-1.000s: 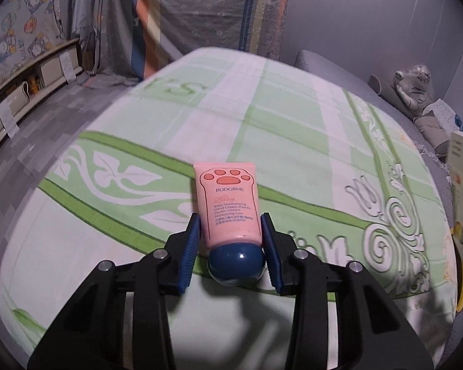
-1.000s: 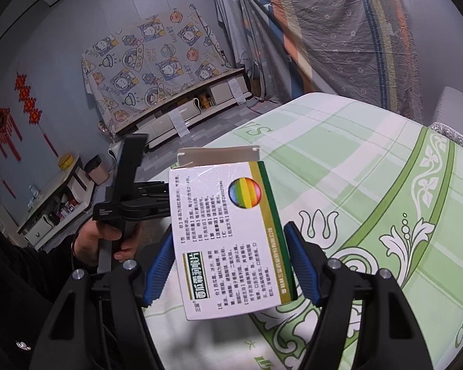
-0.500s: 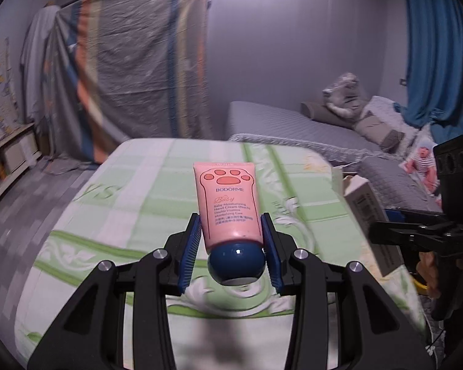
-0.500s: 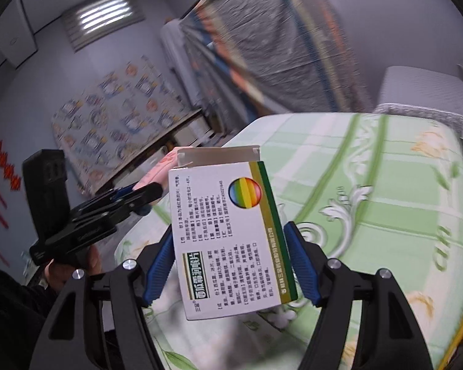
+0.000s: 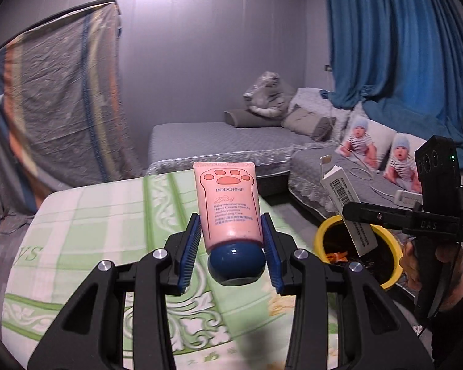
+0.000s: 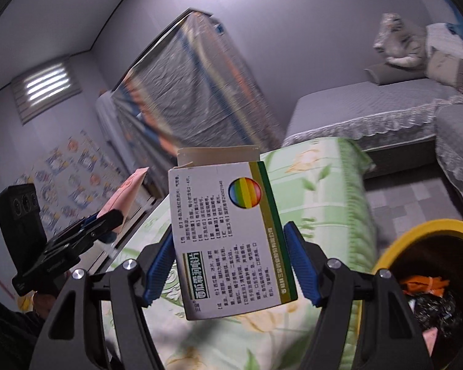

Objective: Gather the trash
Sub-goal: 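Carry the pink tube and white medicine box over the yellow-rimmed bin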

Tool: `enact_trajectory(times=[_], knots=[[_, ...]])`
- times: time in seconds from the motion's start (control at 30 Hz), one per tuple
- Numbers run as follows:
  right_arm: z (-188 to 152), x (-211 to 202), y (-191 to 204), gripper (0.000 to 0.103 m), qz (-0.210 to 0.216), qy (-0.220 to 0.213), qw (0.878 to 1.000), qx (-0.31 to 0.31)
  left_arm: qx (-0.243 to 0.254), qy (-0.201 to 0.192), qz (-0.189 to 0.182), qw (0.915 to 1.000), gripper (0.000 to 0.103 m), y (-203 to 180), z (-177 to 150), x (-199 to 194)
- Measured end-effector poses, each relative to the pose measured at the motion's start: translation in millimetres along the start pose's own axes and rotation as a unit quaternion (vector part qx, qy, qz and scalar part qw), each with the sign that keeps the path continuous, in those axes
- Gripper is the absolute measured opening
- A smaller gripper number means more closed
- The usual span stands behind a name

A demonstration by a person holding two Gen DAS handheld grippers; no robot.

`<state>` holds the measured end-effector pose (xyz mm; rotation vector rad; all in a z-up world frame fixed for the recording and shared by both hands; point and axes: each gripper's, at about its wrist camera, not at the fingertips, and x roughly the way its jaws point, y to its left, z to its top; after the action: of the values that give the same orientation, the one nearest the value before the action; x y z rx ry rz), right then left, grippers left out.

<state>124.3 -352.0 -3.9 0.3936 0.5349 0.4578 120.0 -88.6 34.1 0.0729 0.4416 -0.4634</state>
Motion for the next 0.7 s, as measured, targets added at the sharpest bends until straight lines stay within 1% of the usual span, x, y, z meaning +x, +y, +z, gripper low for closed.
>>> enact_trajectory(times=[0.1, 0.17, 0.37, 0.5, 0.63, 0.7], knots=[[-4.8, -23.5, -25.0, 0.065, -0.028, -0.025, 0.999, 0.026, 0.018, 0.001, -0.023, 0.9996, 0.037, -22.0, 4.1, 8.8], [-8.5, -40.7, -40.1, 0.065, -0.058, -0.043, 0.997, 0.038, 0.031, -0.001, -0.037, 0.9989, 0.037, -37.6, 7.2, 14.1], [-19.2, -73.5, -71.4, 0.065, -0.111, -0.076, 0.989, 0.064, 0.056, -0.002, -0.076, 0.9955, 0.037, -82.1, 13.2, 31.1], [-29.2, -91.5, -92.4, 0.065, -0.127, -0.090, 0.984, 0.091, 0.066, 0.002, -0.096, 0.9932, 0.037, -112.1, 15.2, 44.6], [-38.4, -106.8, -111.6, 0.065, -0.158, -0.102, 0.976, 0.110, 0.076, 0.005, -0.110, 0.9911, 0.037, -134.5, 14.8, 57.4], [-42.1, -111.0, -122.2, 0.065, -0.166, -0.102, 0.973, 0.122, 0.079, 0.008, -0.115, 0.9902, 0.037, -145.6, 14.4, 66.1]])
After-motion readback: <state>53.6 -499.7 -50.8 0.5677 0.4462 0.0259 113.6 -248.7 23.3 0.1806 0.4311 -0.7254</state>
